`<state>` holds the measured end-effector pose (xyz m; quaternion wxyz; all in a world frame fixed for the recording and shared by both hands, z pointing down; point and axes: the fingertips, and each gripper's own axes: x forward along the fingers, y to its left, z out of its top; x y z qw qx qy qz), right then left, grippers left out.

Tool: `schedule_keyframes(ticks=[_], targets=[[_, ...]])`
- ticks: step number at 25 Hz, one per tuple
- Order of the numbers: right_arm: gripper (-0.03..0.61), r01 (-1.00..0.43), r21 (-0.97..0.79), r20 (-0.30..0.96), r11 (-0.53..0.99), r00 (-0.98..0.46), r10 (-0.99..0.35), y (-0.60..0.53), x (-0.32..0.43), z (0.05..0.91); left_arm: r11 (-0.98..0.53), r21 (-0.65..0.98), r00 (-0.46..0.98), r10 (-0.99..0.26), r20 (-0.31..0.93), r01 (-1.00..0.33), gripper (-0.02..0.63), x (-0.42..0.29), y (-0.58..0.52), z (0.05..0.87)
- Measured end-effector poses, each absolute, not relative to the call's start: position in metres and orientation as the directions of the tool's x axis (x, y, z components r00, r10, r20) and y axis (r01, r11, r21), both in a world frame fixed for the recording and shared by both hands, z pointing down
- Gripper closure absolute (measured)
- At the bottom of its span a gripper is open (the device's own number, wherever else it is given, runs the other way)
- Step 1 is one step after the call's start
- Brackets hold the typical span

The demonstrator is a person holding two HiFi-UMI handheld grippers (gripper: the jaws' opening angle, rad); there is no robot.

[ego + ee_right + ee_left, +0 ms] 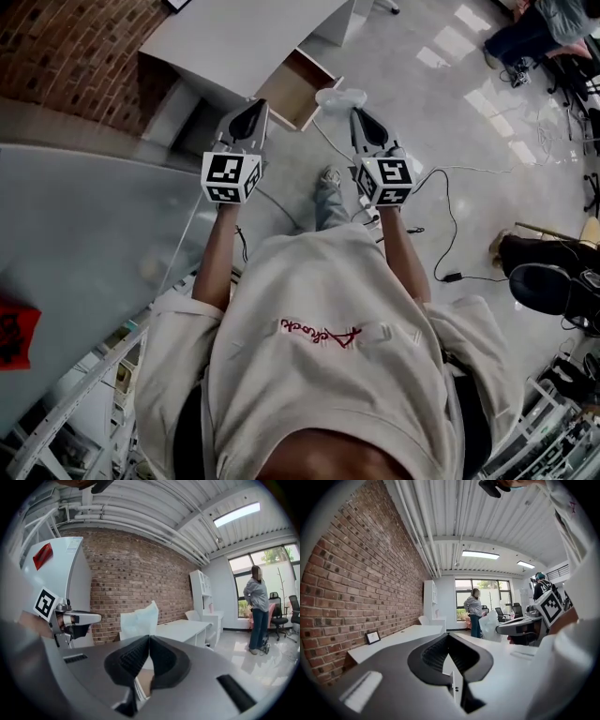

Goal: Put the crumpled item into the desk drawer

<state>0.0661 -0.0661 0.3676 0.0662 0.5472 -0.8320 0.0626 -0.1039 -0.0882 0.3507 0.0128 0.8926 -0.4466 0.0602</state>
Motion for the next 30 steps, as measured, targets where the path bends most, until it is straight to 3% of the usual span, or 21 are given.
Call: schedule_keyframes(ticks=[13,30], targets=[[0.565,-0.916,-0.065,0.228,0.397,-0.401,-0.887,-0.130,0.114,0.389,-0.584,-0.006,0.573,-0.799,0.184,-0.812,0.606,-0.062,-0.149,0.372],[0.566,-0.867,-0.078,0.176,0.493,-0.499,-0.849,-0.264,0.160,0.359,-0.526,-0.074,0.511,-0.846,0.152,-0.848,0.606,-0.009,-0.275,0.326]])
